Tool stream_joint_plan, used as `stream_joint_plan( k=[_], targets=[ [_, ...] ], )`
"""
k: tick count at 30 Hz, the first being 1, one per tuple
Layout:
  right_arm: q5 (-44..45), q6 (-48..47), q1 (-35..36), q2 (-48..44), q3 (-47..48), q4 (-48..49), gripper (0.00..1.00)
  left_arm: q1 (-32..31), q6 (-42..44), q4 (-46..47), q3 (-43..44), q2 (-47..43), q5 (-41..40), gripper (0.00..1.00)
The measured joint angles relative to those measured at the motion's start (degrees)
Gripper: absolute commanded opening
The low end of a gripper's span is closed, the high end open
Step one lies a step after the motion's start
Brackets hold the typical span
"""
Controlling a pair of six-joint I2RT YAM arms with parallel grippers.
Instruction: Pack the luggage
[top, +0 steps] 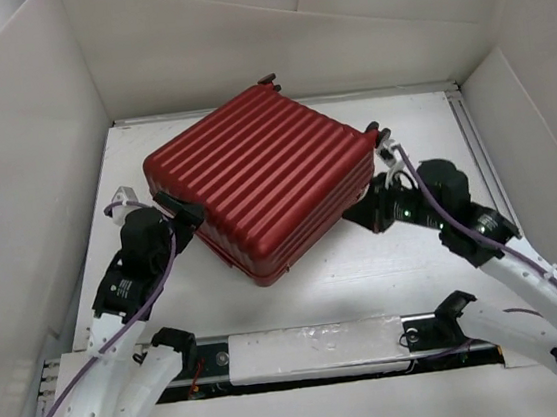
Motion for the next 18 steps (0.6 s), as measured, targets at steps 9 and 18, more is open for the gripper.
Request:
stream_joint_plan(
  k=[9,18],
  targets=[
    [7.98,2.32,12.94,-4.50,-9.68,-2.21,0.44,0.42,1.88,4.96,8.22,14.43,0.90,0.68],
    [12.96,3.21,21.53,-3.85,-18.14,8.98,0.62,-1.18,6.38,1.62,26.69,32.70,3.06,0.58]
  ],
)
